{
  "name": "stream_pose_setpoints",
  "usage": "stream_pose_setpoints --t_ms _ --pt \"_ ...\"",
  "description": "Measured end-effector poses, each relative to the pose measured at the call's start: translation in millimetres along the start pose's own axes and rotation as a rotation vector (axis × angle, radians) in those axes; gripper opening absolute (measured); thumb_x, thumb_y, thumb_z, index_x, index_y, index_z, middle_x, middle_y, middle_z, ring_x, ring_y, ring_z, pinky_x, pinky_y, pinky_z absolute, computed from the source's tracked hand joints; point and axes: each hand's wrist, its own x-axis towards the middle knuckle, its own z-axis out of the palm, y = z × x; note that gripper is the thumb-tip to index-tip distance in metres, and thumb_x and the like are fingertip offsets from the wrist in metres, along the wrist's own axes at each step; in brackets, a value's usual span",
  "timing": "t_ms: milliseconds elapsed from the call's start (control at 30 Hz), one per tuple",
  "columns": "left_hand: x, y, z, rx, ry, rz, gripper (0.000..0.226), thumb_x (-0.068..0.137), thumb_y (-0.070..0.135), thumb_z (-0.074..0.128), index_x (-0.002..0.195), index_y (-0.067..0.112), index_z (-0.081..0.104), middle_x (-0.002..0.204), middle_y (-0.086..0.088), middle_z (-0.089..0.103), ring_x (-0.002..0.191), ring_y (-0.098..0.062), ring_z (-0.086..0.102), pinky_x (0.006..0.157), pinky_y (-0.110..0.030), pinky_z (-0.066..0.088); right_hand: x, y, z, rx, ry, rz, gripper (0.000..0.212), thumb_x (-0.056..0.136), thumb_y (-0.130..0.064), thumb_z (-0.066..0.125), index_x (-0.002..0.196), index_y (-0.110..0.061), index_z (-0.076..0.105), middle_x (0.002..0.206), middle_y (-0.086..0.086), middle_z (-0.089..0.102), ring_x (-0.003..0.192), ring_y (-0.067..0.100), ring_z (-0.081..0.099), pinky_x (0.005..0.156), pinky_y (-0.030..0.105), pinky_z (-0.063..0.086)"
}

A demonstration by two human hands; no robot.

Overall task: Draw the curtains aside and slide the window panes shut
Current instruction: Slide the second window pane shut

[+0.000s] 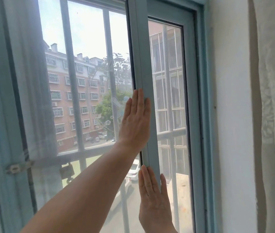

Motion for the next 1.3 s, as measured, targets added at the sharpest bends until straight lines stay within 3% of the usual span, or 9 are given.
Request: stream_pose_setpoints --t_ms 200,467,800,1033,1300 --pt "9.7 12.4 6.3 -0.006 -0.038 0.002 0.069 0.079 -0.002 0.01 0.146 0.0 -0.006 0.15 -0.024 -0.022 0.138 -0.037 -0.023 0.113 -0.042 -0.014 -0.6 15.9 2.1 -0.007 -0.024 0.018 0.076 0.067 -0.002 0.025 0.143 -0.003 0.023 0.151 0.006 0.03 0.141 0.023 0.014 0.107 0.049 0.017" --pt "18.7 35.5 21.4 -0.056 -0.031 0.007 0.069 0.079 -0.003 0.01 0.146 0.001 -0.006 0.15 -0.024 -0.023 0.138 -0.035 -0.024 0.114 -0.042 -0.013 2.4 44.2 -5.3 -0.085 -0.055 0.01 0.075 0.066 -0.001 0.023 0.14 -0.002 0.032 0.149 0.009 0.03 0.136 0.028 0.031 0.103 0.049 0.021" --pt "11.7 56.6 44.9 -0.032 -0.082 0.042 0.069 0.077 -0.002 0.004 0.144 0.0 -0.013 0.149 -0.023 -0.026 0.134 -0.034 -0.03 0.113 -0.043 -0.016 4.1 72.1 8.5 -0.103 -0.073 0.015 0.077 0.068 -0.002 0.025 0.145 -0.001 0.015 0.154 0.01 0.018 0.141 0.027 0.018 0.109 0.049 0.014" --pt "22.2 72.2 47.4 -0.039 -0.116 0.039 0.071 0.074 0.0 0.0 0.144 -0.001 -0.011 0.148 -0.024 -0.026 0.137 -0.035 -0.026 0.113 -0.042 -0.015 6.9 90.1 7.5 -0.119 -0.067 0.024 0.075 0.067 0.001 0.023 0.142 -0.002 0.03 0.152 0.009 0.025 0.138 0.029 0.025 0.108 0.049 0.016" --pt "31.6 88.0 55.3 -0.051 -0.127 0.046 0.081 0.063 -0.003 -0.017 0.144 -0.001 -0.012 0.148 -0.024 -0.027 0.136 -0.035 -0.026 0.113 -0.043 -0.014 10.4 108.7 9.4 -0.117 -0.063 0.028 0.076 0.065 0.002 0.024 0.141 -0.001 0.033 0.152 0.009 0.026 0.138 0.028 0.025 0.106 0.049 0.02"
